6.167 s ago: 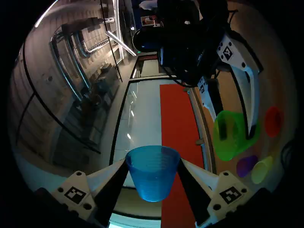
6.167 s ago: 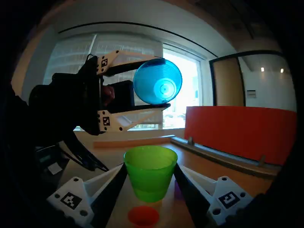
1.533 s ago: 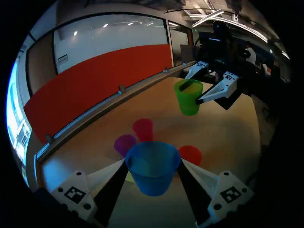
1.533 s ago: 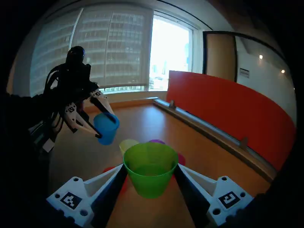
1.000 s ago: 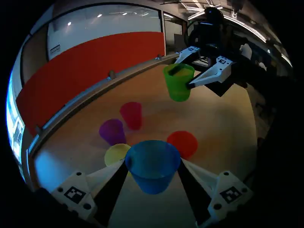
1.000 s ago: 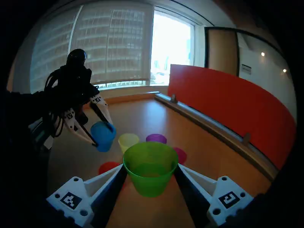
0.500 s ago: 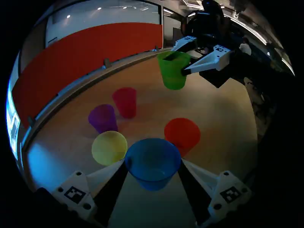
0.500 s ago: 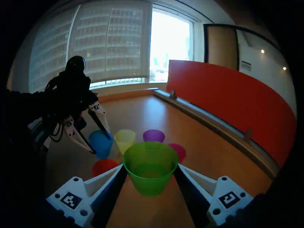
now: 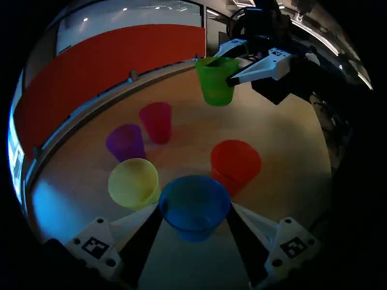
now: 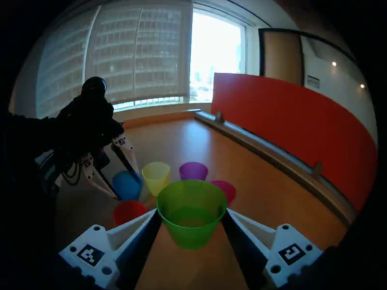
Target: Pour water
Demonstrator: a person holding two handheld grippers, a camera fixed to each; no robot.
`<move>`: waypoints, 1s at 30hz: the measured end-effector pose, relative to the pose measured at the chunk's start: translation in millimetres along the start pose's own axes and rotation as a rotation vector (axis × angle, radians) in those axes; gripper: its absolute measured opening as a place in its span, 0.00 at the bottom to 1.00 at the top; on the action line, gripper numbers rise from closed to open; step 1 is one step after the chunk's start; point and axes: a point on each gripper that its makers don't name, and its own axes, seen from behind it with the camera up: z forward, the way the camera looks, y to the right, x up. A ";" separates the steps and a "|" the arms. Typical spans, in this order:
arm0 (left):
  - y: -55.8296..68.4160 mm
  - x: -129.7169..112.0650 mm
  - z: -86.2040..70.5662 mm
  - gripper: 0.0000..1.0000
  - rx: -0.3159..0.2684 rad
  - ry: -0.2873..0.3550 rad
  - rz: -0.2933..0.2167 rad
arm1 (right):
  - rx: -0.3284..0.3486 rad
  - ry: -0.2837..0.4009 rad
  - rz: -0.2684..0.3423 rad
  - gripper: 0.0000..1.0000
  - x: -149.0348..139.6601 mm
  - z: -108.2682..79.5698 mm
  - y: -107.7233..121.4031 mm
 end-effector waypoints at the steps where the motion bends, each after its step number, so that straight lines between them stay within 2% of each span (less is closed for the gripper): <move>1: 0.3 -0.8 0.7 0.87 -0.002 0.000 -0.001 | 0.000 -0.001 0.000 0.88 0.0 0.5 0.2; 17: -1.0 -12.8 -2.0 0.87 -0.001 -0.002 -0.011 | 0.000 -0.026 0.005 0.88 -13.0 9.5 -0.6; 30: 2.0 -24.2 -3.2 0.87 -0.011 -0.033 -0.011 | 0.018 -0.048 0.028 0.88 -28.9 22.1 -6.3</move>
